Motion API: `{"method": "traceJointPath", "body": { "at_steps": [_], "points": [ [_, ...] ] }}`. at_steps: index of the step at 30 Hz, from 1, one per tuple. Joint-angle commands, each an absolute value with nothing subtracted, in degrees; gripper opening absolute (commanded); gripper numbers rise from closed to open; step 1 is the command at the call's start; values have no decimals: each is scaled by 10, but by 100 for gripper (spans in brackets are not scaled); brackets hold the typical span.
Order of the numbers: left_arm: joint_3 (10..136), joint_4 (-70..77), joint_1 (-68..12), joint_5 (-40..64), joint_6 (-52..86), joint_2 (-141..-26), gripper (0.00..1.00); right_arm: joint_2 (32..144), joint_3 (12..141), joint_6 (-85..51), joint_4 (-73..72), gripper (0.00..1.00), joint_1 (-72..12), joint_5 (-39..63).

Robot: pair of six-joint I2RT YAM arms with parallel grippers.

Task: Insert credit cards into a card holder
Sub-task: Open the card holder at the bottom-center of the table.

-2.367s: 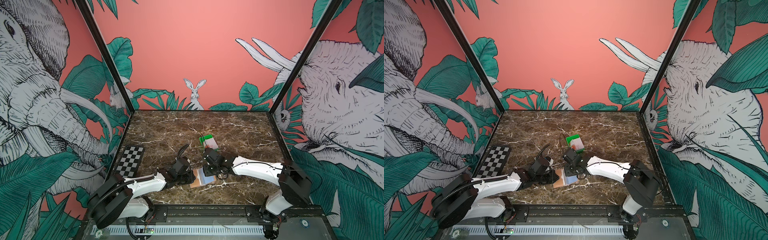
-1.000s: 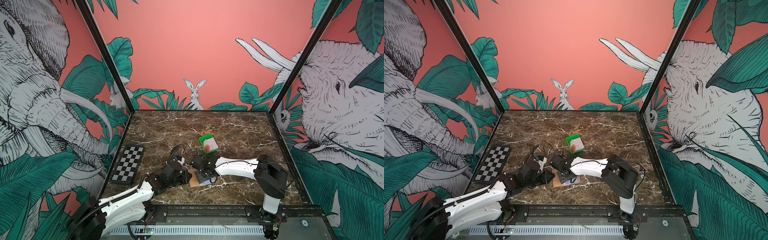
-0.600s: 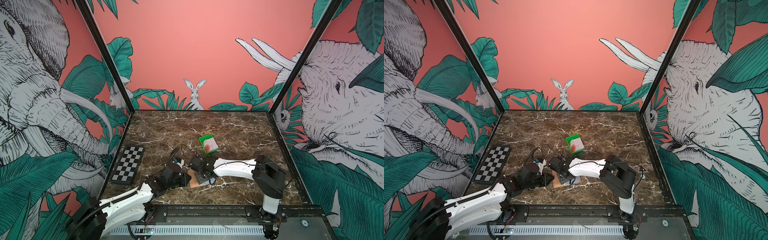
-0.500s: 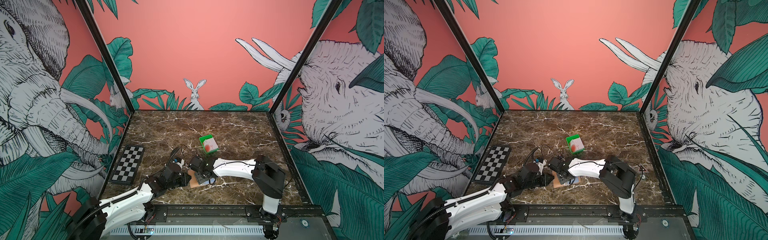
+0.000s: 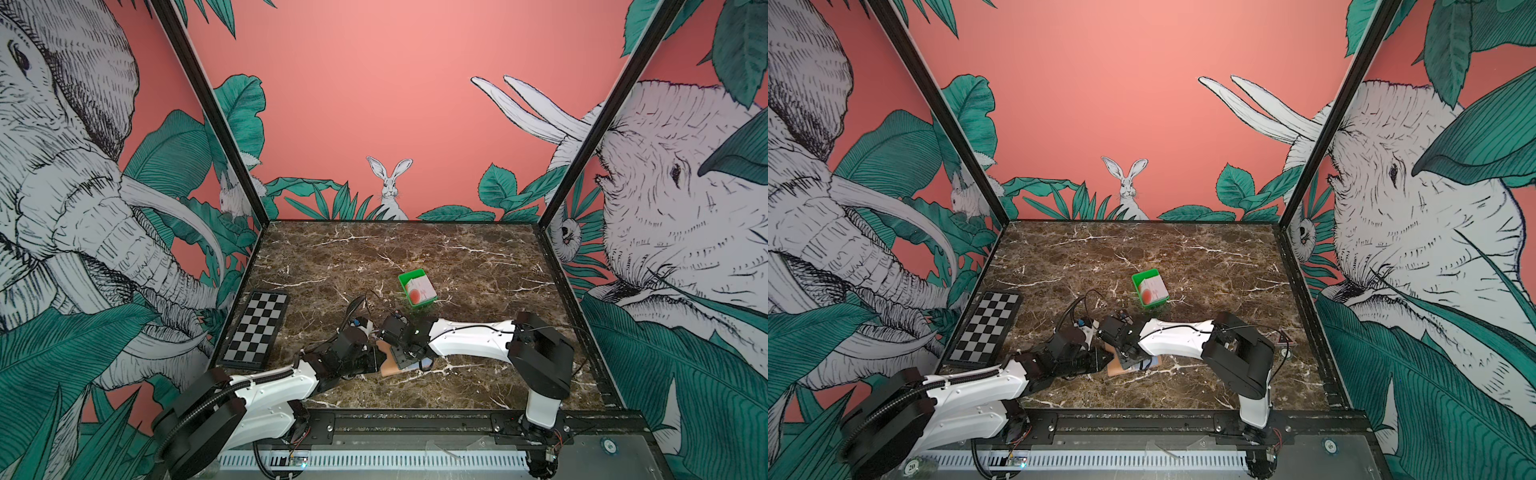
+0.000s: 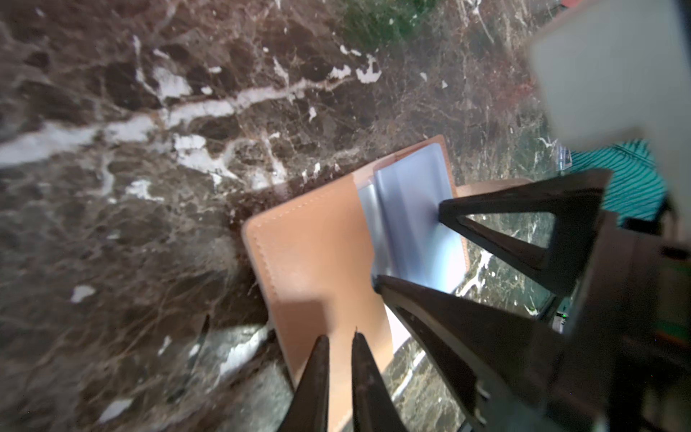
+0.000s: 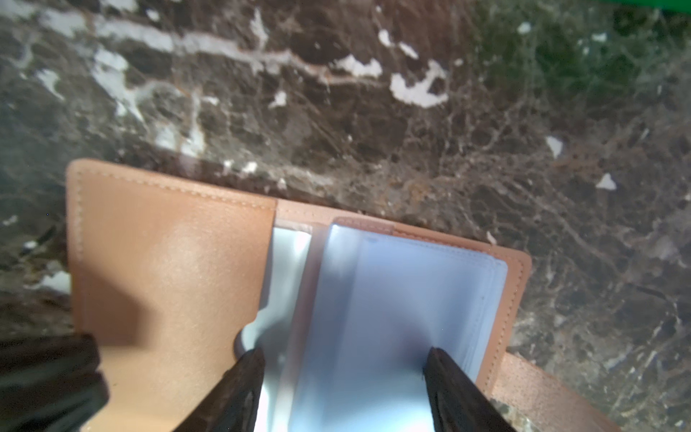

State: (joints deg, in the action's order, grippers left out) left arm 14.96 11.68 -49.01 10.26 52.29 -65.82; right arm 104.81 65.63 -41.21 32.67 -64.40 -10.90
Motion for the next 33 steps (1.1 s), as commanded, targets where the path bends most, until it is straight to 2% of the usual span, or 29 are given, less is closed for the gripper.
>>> {"method": "traceJointPath", "body": {
  "at_steps": [1,8,15,19,33],
  "points": [
    [169,140,-488,100,527,-678,14,1014,636,-423,324,67,-641,-105],
    [180,137,-488,98,527,-711,13,952,605,-427,292,64,-627,-82],
    [187,137,-488,97,521,-723,13,891,545,-435,208,55,-593,-7],
    [194,127,-488,95,515,-729,13,896,510,-450,176,46,-568,34],
    [230,96,-489,107,497,-742,13,922,442,-492,137,38,-557,40]
  ]
}}
